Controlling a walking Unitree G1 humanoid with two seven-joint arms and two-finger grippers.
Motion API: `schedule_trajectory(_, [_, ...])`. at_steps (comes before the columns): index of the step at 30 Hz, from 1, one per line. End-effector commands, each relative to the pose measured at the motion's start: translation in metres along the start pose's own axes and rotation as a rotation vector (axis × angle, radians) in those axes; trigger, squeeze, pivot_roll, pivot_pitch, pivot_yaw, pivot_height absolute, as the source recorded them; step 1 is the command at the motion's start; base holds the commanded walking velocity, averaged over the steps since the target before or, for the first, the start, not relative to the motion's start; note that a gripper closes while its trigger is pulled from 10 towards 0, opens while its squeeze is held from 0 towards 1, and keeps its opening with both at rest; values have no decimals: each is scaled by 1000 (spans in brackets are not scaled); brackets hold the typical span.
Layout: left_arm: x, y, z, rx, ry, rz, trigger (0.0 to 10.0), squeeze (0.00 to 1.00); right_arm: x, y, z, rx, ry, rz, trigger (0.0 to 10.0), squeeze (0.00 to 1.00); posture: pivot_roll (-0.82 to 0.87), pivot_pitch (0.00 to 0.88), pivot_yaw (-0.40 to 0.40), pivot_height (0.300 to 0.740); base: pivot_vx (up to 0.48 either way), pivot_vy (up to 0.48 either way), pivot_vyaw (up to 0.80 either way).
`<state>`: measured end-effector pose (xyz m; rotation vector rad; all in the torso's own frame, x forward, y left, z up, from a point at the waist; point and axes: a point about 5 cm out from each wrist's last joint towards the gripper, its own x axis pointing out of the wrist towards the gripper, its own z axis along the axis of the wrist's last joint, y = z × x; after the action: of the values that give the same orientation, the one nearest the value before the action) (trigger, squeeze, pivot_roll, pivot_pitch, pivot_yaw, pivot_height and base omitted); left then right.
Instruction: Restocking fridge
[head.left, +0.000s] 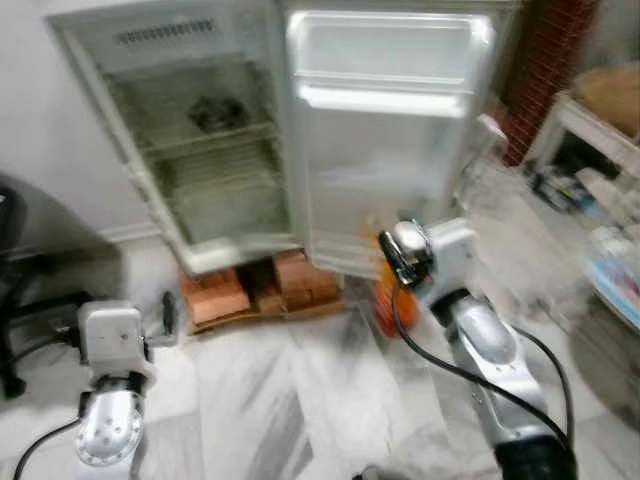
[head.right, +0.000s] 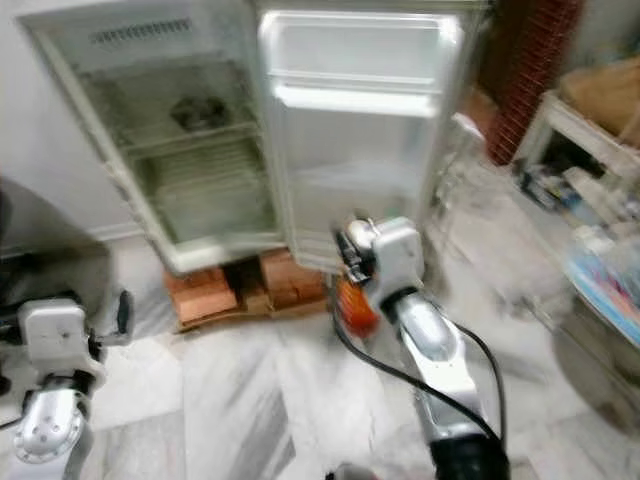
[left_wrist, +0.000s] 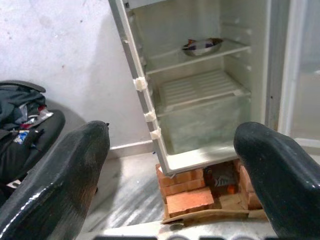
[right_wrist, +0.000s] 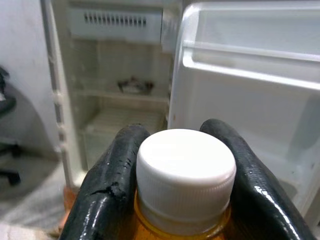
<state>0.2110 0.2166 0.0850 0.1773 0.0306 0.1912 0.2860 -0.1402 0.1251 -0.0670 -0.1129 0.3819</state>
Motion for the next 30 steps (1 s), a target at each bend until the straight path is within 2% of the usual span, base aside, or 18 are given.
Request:
schedule_trajectory(1, [0,6,1,35,-3,13,10000,0,6,2,12,3,-57,9,10000,0,2,41,-9,740,442,0,0])
schedule_trajectory(19, [0,0,-1,67,-3,-19,10000,0,8,4,13,-3,-62,20,10000,0,2,48,-10,740,475,0,0])
schedule_trajectory(24, [0,0,0,52,-4,-13,10000,0,8,5,12,-5,-58,22,10000,0,4,52,-10,740,442,0,0])
schedule_trajectory(30, [-1,1,0,56,-7,-6,10000,0,8,4,11,-8,-53,27,10000,0,6,54,-11,740,107,0,0])
